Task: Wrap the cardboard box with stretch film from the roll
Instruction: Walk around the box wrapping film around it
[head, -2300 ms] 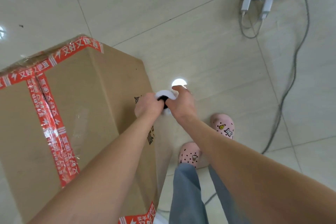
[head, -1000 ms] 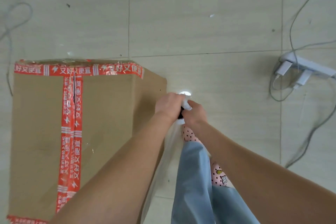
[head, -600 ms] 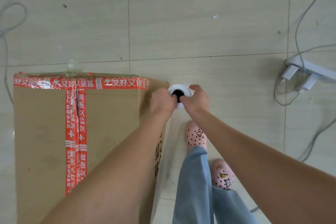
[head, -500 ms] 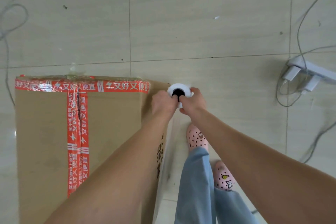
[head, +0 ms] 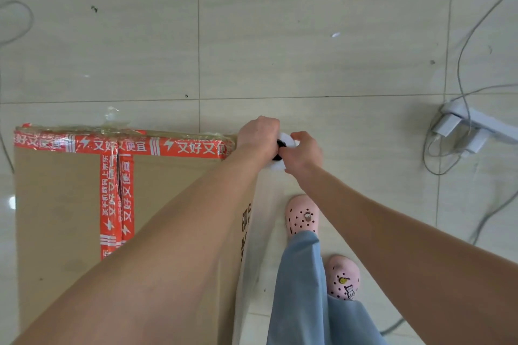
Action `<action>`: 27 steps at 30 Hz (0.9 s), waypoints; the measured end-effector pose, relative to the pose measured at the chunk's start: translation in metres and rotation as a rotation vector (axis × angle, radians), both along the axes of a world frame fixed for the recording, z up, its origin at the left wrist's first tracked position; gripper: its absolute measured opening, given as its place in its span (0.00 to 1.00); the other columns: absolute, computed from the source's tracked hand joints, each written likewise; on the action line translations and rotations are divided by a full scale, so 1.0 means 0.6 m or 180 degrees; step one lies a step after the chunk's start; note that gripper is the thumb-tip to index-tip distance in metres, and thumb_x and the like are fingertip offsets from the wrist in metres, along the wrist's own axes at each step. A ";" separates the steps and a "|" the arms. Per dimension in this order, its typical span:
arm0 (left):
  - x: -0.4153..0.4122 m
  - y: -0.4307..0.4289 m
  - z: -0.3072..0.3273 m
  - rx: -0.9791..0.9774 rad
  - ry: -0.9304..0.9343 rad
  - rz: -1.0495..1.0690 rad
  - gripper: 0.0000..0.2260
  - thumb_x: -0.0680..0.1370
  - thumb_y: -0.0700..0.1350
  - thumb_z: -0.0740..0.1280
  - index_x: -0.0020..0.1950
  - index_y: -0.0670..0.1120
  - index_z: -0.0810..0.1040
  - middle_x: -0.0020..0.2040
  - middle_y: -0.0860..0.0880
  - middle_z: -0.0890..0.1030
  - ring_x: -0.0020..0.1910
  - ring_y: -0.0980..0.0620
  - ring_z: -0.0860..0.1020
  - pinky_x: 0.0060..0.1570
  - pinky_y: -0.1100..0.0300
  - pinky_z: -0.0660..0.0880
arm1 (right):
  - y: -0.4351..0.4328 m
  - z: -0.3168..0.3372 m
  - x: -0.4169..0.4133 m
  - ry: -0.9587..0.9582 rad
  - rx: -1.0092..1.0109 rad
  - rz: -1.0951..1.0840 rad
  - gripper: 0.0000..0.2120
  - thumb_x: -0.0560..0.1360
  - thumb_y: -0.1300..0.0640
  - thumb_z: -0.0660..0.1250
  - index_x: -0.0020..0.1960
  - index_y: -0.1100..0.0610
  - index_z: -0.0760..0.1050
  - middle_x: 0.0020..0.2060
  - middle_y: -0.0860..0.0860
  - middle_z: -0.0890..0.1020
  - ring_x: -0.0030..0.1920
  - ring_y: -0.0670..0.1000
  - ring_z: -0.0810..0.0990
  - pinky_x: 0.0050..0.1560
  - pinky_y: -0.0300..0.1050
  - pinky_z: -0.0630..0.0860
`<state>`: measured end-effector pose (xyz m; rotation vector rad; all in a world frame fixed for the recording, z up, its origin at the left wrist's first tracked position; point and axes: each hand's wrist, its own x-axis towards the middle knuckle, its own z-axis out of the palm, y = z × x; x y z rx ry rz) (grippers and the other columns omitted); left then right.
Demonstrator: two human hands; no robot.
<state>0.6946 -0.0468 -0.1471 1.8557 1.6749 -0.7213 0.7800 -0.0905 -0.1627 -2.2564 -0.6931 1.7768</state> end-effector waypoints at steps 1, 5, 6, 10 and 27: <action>-0.004 0.006 0.001 -0.0004 0.0030 0.0143 0.08 0.75 0.39 0.62 0.52 0.42 0.76 0.51 0.43 0.78 0.48 0.43 0.77 0.39 0.57 0.68 | 0.010 0.000 -0.001 -0.0041 0.0078 0.0151 0.23 0.73 0.61 0.63 0.67 0.52 0.69 0.57 0.55 0.76 0.54 0.56 0.78 0.45 0.47 0.78; -0.021 0.037 0.006 -0.0044 0.0158 0.0775 0.07 0.75 0.42 0.63 0.52 0.44 0.76 0.54 0.44 0.78 0.52 0.43 0.77 0.41 0.58 0.68 | 0.039 0.005 -0.013 -0.0192 0.0355 0.0151 0.23 0.73 0.61 0.63 0.67 0.53 0.68 0.59 0.52 0.77 0.54 0.54 0.78 0.45 0.45 0.74; -0.028 0.043 0.006 -0.0080 0.0186 0.0932 0.08 0.76 0.43 0.63 0.53 0.44 0.77 0.55 0.44 0.78 0.54 0.43 0.77 0.41 0.59 0.69 | 0.044 0.006 -0.019 -0.0150 0.0296 0.0055 0.25 0.73 0.60 0.63 0.69 0.53 0.66 0.60 0.52 0.76 0.54 0.54 0.77 0.46 0.45 0.74; -0.054 0.058 0.008 -0.0321 0.0330 0.1073 0.10 0.76 0.45 0.64 0.56 0.44 0.77 0.57 0.45 0.79 0.57 0.45 0.78 0.44 0.59 0.69 | 0.062 0.016 -0.047 0.0392 -0.0360 -0.0339 0.29 0.75 0.60 0.63 0.74 0.55 0.60 0.55 0.54 0.74 0.49 0.56 0.76 0.54 0.52 0.79; -0.093 0.114 -0.011 -0.0507 -0.0042 0.1255 0.10 0.73 0.41 0.67 0.54 0.41 0.80 0.53 0.42 0.81 0.53 0.43 0.79 0.42 0.58 0.70 | 0.151 0.026 -0.073 -0.0210 -0.0099 0.1006 0.20 0.73 0.60 0.64 0.64 0.54 0.72 0.54 0.55 0.79 0.50 0.56 0.78 0.46 0.44 0.74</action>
